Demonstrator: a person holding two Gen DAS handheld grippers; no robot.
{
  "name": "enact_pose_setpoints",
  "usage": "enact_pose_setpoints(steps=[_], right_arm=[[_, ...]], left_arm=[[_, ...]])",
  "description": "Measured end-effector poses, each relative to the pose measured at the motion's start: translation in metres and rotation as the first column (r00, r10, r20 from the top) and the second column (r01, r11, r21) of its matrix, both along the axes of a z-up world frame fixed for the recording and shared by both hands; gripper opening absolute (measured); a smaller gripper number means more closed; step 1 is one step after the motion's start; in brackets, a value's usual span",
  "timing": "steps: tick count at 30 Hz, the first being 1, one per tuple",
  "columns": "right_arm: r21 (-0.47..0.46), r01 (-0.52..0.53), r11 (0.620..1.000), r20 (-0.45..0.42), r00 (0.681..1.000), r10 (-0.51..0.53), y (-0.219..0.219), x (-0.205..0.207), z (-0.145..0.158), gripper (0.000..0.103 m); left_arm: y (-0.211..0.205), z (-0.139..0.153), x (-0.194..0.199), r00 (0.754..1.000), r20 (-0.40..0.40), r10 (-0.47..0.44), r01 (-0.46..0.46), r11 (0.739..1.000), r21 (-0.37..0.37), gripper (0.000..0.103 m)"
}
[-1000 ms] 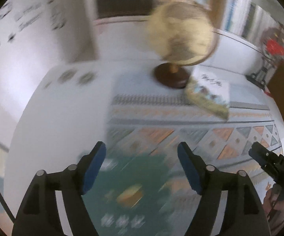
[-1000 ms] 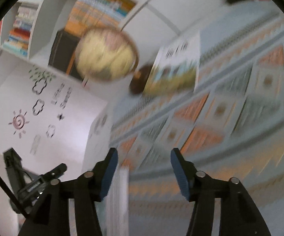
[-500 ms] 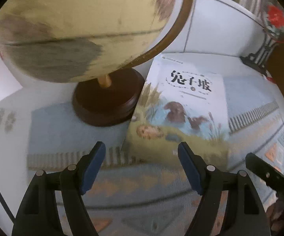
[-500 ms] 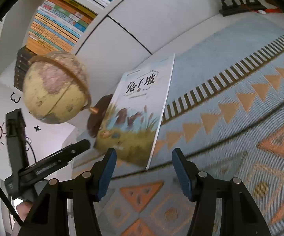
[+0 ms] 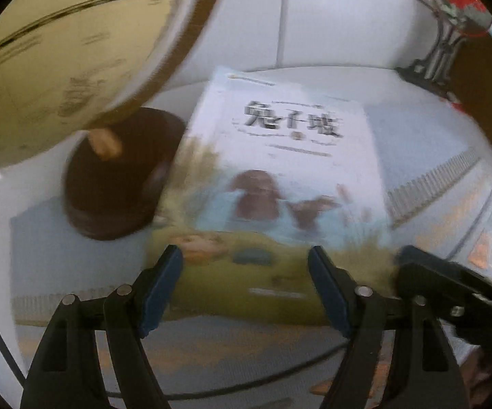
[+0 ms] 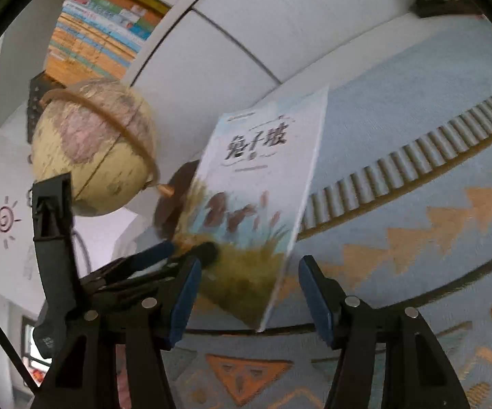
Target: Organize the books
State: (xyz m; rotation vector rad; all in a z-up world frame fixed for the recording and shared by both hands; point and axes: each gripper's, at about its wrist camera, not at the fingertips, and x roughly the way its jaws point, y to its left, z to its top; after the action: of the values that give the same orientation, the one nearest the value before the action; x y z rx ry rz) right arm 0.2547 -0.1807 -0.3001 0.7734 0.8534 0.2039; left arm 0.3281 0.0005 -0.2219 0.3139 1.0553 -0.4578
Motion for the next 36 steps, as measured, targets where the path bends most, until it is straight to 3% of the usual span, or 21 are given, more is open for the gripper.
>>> enact_pose_setpoints(steps=[7, 9, 11, 16, 20, 25, 29, 32, 36], right_arm=[[0.176, -0.058, 0.983, 0.006, 0.998, 0.058, -0.012, -0.007, -0.006, 0.059], [0.130, -0.035, 0.991, -0.001, 0.999, 0.035, -0.012, -0.012, -0.003, 0.059], [0.108, -0.022, 0.994, -0.004, 1.000, 0.022, -0.013, -0.015, -0.002, 0.059], [0.057, -0.045, 0.997, -0.014, 0.999, 0.046, -0.006, -0.017, 0.000, 0.059], [0.050, -0.065, 0.997, 0.004, 0.998, 0.065, -0.005, -0.013, 0.000, 0.059], [0.024, -0.130, 0.991, 0.016, 0.991, 0.130, 0.002, 0.005, -0.002, 0.060], [0.007, -0.191, 0.982, 0.023, 0.981, 0.191, 0.004, 0.010, -0.001, 0.067], [0.030, -0.202, 0.979, 0.025, 0.979, 0.202, -0.003, 0.008, -0.001, 0.070], [0.063, -0.211, 0.975, 0.010, 0.977, 0.211, -0.013, -0.003, -0.001, 0.071]], left_arm=[[0.014, 0.011, -0.021, 0.994, -0.091, -0.053, 0.040, 0.990, -0.136, 0.069], [0.012, 0.018, -0.031, 0.999, -0.007, -0.043, 0.042, 0.997, -0.070, 0.071], [0.012, 0.023, -0.029, 0.996, 0.085, 0.015, -0.015, 1.000, -0.004, 0.076], [0.031, 0.015, -0.014, 0.984, 0.098, 0.150, -0.148, 0.989, -0.021, 0.076], [0.037, 0.003, -0.005, 0.985, 0.032, 0.167, -0.164, 0.983, -0.079, 0.077], [0.048, 0.002, 0.002, 0.991, 0.012, 0.137, -0.133, 0.979, -0.153, 0.078], [0.044, 0.010, -0.004, 0.998, 0.025, 0.060, -0.056, 0.990, -0.129, 0.079], [0.047, 0.014, -0.007, 0.999, -0.025, 0.021, -0.025, 0.985, -0.168, 0.079], [0.041, 0.012, -0.021, 0.998, -0.061, -0.029, 0.019, 0.987, -0.160, 0.079]])
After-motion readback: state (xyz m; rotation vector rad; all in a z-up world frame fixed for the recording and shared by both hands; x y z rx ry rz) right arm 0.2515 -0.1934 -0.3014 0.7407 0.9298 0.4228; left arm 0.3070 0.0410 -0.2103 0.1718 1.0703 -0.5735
